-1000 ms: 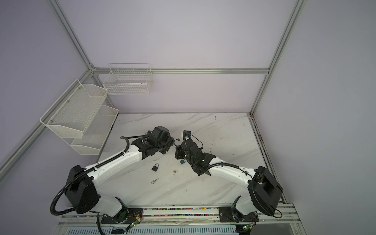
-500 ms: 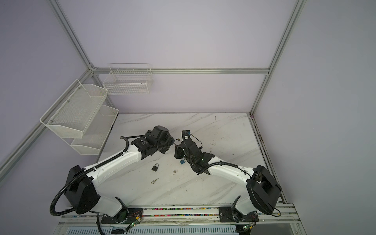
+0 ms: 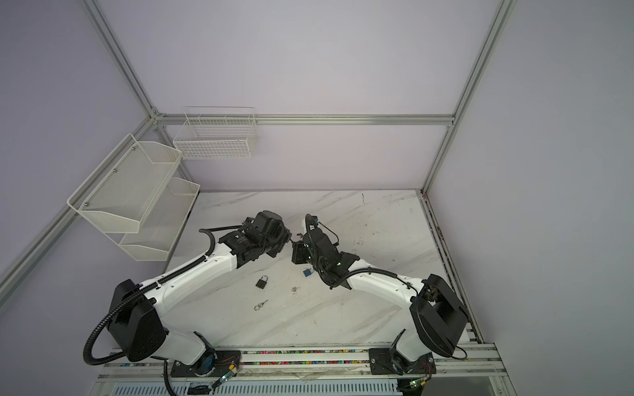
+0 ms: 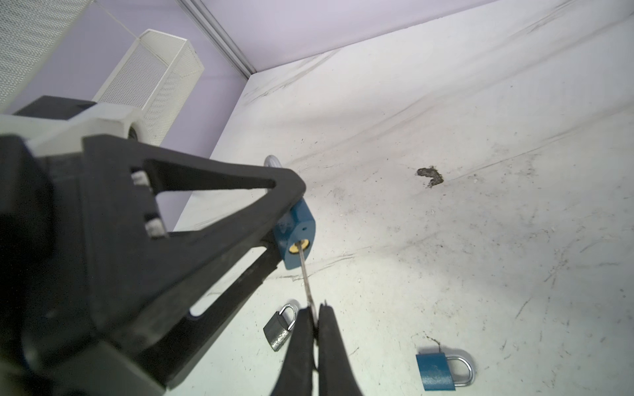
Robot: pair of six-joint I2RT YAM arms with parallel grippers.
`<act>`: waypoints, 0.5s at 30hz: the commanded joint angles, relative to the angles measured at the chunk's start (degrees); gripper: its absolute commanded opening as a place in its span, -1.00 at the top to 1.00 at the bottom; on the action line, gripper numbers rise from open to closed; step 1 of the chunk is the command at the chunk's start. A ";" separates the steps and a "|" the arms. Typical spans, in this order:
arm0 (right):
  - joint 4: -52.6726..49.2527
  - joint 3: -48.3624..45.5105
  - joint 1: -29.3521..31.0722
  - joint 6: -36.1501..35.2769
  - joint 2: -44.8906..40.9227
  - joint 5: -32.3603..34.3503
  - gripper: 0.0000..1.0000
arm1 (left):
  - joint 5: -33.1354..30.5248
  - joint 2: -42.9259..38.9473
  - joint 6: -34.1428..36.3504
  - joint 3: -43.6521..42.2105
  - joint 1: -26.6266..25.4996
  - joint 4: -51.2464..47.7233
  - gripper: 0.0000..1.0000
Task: Unlock with the key
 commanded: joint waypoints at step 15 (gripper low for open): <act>-1.38 6.47 1.66 -6.08 3.34 4.88 1.00 | 6.57 -2.21 -0.51 -1.42 -1.46 0.06 0.83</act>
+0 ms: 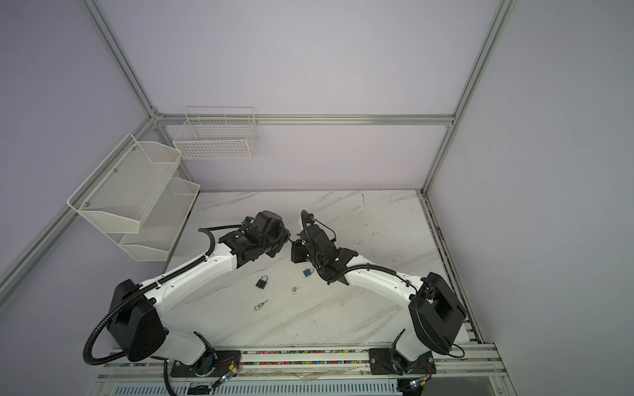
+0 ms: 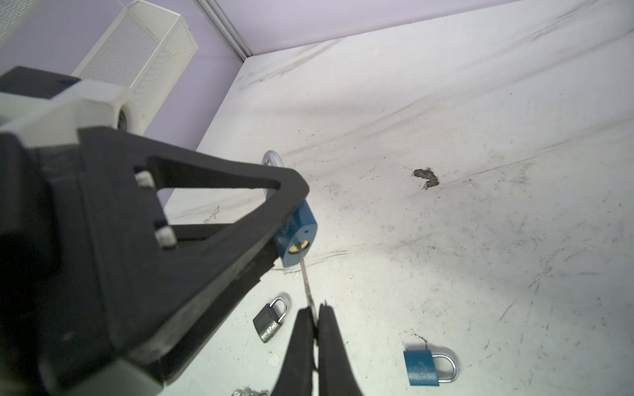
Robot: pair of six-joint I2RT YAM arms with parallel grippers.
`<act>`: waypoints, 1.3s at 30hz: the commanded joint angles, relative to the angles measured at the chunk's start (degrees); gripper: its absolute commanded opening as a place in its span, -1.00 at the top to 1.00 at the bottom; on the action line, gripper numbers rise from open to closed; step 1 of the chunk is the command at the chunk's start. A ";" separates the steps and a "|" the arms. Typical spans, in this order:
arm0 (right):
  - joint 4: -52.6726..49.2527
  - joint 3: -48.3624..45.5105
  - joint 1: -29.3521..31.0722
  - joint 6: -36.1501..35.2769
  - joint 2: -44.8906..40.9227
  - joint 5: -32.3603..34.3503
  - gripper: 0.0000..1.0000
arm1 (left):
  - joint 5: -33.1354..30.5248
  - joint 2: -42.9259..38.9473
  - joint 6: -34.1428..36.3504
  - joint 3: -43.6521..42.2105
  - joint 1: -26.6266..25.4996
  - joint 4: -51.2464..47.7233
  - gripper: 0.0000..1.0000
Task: Unlock with the key
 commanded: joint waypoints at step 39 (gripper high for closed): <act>10.52 6.19 1.50 5.18 4.31 -6.82 1.00 | 12.24 -4.02 -3.02 -6.10 -2.43 3.27 0.84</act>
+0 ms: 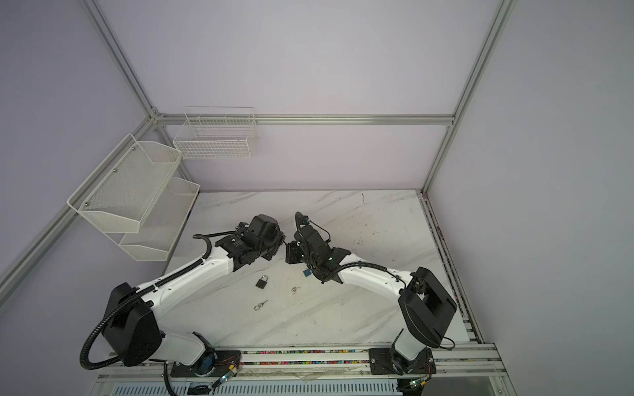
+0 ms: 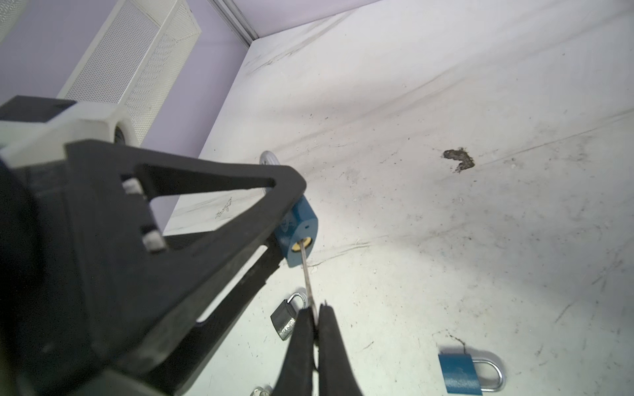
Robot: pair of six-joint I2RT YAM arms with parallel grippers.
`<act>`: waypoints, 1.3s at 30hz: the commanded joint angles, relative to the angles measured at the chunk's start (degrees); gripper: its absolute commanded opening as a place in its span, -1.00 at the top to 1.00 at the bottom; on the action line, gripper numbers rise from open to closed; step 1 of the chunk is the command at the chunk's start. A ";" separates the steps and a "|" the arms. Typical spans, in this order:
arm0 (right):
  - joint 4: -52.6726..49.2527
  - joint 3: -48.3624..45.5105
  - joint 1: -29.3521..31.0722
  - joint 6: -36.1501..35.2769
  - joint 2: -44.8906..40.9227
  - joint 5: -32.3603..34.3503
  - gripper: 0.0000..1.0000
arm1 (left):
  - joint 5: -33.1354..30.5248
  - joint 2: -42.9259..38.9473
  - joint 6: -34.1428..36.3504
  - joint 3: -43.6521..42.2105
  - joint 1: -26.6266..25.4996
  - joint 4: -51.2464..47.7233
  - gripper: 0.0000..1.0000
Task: Unlock with the key
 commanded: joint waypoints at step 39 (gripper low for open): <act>1.75 7.88 4.08 -9.30 1.59 8.47 1.00 | 11.62 -1.79 -0.55 -4.68 -1.82 0.40 0.84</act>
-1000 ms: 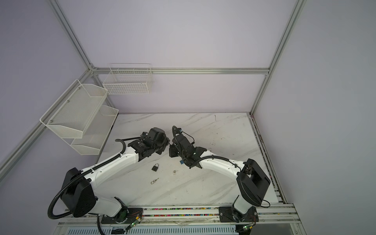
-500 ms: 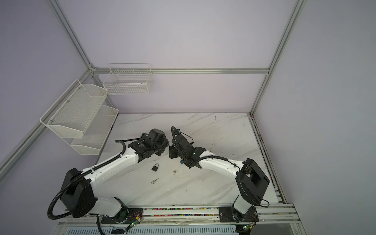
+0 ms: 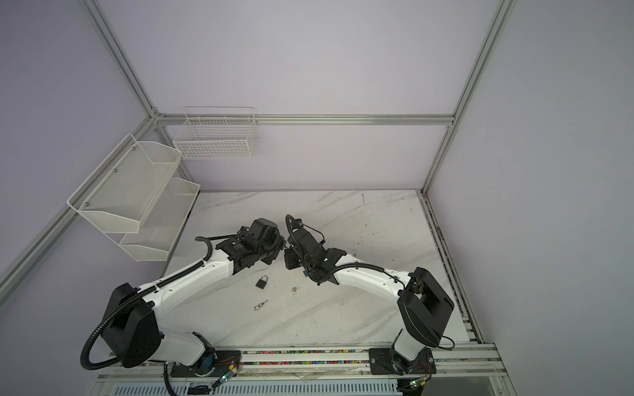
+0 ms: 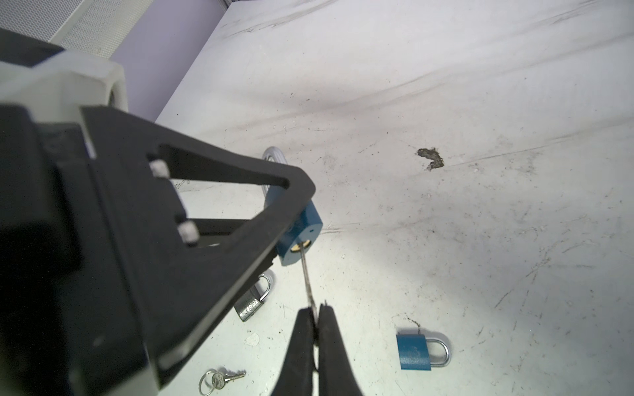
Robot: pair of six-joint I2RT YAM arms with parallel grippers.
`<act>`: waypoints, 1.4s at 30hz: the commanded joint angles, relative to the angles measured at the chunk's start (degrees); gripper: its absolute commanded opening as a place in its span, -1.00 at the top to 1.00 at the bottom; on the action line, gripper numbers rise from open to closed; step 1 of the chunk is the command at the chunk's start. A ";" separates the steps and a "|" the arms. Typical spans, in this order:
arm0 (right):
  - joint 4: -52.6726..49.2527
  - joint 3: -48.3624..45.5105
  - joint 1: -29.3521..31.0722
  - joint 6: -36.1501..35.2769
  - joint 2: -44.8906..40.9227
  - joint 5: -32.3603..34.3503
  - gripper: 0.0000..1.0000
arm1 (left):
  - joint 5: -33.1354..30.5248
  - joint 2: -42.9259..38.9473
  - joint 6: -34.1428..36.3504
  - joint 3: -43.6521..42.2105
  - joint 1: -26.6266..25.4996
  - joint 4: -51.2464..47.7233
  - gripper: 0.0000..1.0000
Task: Unlock with the key
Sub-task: 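Hold the key in the keyhole with the right gripper while both arms shift together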
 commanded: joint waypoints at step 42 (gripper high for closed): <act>4.36 11.81 2.45 1.06 0.66 -5.64 1.00 | 7.05 -6.65 -1.22 -5.43 -0.82 0.95 0.85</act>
